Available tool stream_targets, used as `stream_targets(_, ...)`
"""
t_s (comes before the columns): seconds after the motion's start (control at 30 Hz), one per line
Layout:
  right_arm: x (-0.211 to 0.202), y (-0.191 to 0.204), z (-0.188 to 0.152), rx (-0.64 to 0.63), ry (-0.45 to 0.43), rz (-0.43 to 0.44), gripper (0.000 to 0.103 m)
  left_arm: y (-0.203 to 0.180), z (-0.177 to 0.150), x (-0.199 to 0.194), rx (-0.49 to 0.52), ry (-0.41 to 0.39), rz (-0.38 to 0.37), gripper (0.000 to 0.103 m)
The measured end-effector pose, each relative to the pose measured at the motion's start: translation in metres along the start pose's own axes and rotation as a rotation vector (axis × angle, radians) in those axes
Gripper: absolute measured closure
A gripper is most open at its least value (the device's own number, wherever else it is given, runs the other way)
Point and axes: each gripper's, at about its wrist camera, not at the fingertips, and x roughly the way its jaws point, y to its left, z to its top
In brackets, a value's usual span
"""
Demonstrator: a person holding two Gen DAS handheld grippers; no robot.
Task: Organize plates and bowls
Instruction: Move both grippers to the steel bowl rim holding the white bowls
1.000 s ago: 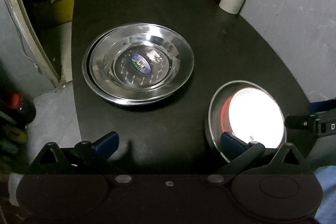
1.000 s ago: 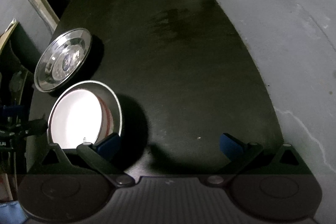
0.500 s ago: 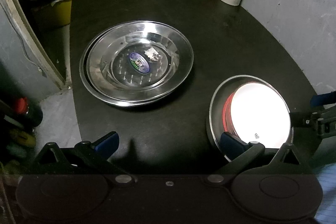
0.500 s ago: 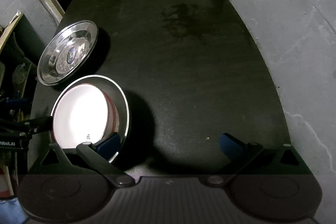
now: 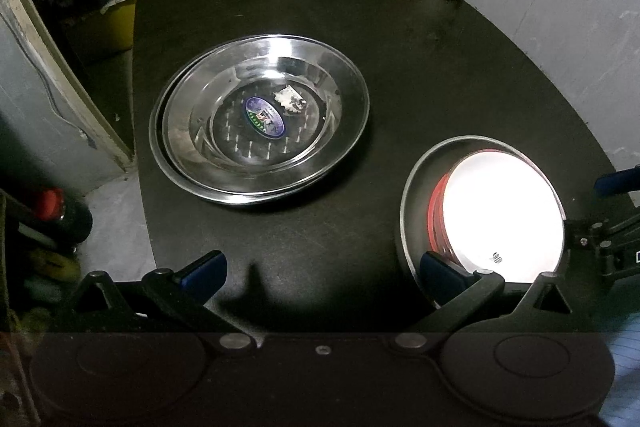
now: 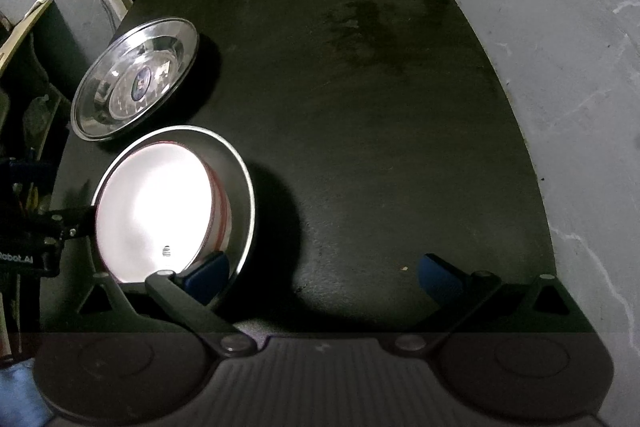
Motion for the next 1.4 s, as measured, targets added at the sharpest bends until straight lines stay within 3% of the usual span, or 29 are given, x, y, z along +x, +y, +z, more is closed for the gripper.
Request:
stream_targets(0.5, 0.0, 0.001, -0.001, -0.012, -0.012, 0.007, 0.001, -0.007, 0.003, 0.004, 0.033, 0.02, 0.046, 0.001)
stream_targets(0.9, -0.006, 0.0, -0.002, -0.01, -0.026, 0.082, 0.023, -0.007, 0.003, 0.005, 0.016, 0.026, 0.028, 0.005)
stream_targets(1.07, -0.008, 0.001, -0.002, -0.01, -0.031, 0.11, 0.031, -0.008, 0.003, 0.003, 0.017, 0.022, 0.021, 0.01)
stream_targets(1.23, -0.009, 0.004, -0.003, -0.018, -0.037, 0.132, 0.04, -0.006, 0.003, 0.001, -0.003, 0.013, -0.018, 0.024)
stream_targets(1.4, -0.009, 0.007, -0.003, -0.033, -0.027, 0.156, 0.041, -0.006, 0.003, 0.001, 0.001, 0.011, -0.022, 0.026)
